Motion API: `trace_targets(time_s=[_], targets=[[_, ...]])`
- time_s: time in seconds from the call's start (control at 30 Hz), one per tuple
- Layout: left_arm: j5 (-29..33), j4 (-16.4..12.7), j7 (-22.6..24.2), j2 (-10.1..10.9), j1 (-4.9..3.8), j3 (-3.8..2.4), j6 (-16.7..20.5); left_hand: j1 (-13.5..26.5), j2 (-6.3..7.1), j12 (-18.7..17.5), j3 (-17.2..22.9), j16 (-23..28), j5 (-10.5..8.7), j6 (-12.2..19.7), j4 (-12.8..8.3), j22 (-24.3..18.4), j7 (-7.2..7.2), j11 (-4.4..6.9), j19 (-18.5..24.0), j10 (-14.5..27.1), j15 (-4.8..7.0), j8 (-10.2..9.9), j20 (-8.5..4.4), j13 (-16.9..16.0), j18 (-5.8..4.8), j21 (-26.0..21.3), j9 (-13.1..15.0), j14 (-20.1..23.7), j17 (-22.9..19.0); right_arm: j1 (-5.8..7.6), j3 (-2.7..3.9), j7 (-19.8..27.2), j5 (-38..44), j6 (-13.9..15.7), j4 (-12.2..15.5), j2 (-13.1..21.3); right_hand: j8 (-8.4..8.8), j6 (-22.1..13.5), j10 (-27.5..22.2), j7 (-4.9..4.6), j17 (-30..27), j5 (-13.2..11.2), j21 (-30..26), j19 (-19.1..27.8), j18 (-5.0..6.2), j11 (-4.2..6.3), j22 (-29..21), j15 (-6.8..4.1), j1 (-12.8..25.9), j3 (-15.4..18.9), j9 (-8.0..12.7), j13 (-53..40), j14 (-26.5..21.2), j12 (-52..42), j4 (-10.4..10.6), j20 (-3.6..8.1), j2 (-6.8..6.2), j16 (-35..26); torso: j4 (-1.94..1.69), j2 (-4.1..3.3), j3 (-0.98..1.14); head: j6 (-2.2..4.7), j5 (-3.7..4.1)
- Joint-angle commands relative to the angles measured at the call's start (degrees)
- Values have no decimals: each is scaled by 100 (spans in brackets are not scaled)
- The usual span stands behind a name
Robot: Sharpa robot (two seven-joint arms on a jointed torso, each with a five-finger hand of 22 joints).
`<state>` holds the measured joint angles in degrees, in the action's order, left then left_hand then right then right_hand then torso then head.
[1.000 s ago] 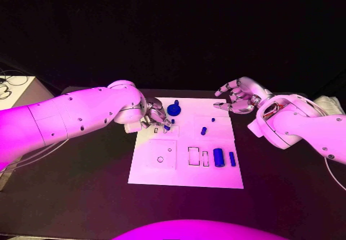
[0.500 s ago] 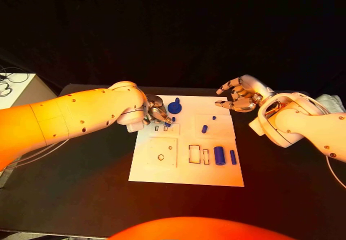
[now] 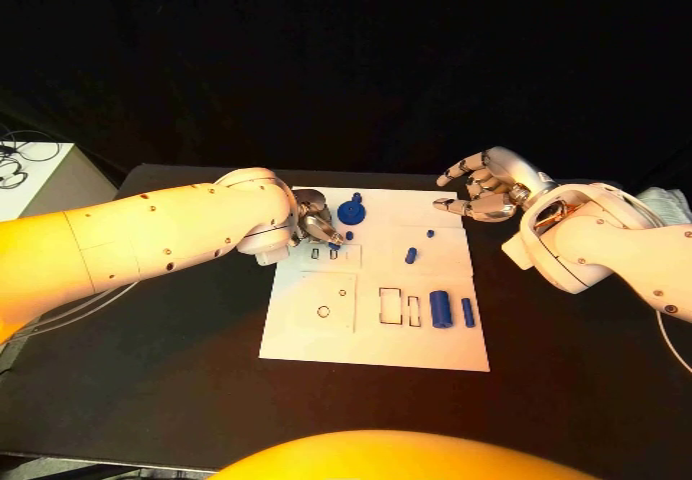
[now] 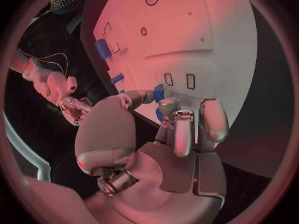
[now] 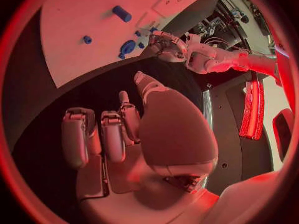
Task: Assemble the parts on the task board
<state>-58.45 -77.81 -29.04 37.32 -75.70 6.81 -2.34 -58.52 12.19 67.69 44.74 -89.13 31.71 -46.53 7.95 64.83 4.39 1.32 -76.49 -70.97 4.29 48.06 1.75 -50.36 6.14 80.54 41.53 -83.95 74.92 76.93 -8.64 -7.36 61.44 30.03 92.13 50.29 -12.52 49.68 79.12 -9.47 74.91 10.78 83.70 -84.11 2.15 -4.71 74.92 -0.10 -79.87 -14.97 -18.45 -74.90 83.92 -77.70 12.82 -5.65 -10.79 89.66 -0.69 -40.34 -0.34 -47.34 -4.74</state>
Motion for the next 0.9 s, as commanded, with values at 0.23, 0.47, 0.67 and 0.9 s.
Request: trace_targets(time_s=[0.23, 0.47, 0.67, 0.9], targets=[[-250, -88, -1, 51, 70, 4, 209, 8, -53, 46, 1091, -36, 37, -198, -1128, 10, -149, 7, -51, -46, 35, 40, 9, -14, -108, 29, 773, -575, 1417, -3, 2, 15, -1, -47, -1, 14, -8, 56, -34, 0, 1387, 37, -32, -277, -27, 12, 891, 31, -17, -28, 8, -436, 574, 32, 14, -33, -2, -32, 5, -7, 1, -26, -13], [-312, -146, -6, 90, 132, 8, 255, 13, -52, 48, 1094, -38, 45, -203, -1130, 6, -152, 9, -50, -52, 38, 43, 7, -16, -108, 28, 775, -577, 1420, -4, 2, 15, -1, -52, -3, 20, -8, 56, -34, 0, 1387, 37, -32, -277, -27, 12, 891, 31, -17, -28, 8, -436, 574, 32, 14, -33, -2, -32, 9, -7, -5, -41, -16], [-416, -210, -7, 135, 206, 7, 274, 15, -52, 55, 1097, -40, 50, -205, -1132, 5, -154, 11, -49, -59, 39, 45, 6, -28, -107, 28, 777, -578, 1424, -5, 2, 14, -2, -52, -9, 31, -8, 57, -42, 0, 1378, 47, -44, -272, -23, 13, 880, 30, -14, -32, 10, -427, 571, 42, 20, -33, -2, -37, 1, -2, -5, -59, -31], [-462, -227, -6, 159, 258, 7, 259, 17, -51, 59, 1100, -41, 55, -207, -1134, 9, -156, 13, -52, -64, 41, 46, 4, -34, -108, 30, 778, -578, 1425, -6, 2, 11, -2, -54, -7, 34, -8, 57, -42, 0, 1378, 47, -44, -272, -23, 13, 880, 30, -14, -32, 10, -427, 571, 42, 20, -33, -2, -37, 14, -7, -7, -52, -27]])
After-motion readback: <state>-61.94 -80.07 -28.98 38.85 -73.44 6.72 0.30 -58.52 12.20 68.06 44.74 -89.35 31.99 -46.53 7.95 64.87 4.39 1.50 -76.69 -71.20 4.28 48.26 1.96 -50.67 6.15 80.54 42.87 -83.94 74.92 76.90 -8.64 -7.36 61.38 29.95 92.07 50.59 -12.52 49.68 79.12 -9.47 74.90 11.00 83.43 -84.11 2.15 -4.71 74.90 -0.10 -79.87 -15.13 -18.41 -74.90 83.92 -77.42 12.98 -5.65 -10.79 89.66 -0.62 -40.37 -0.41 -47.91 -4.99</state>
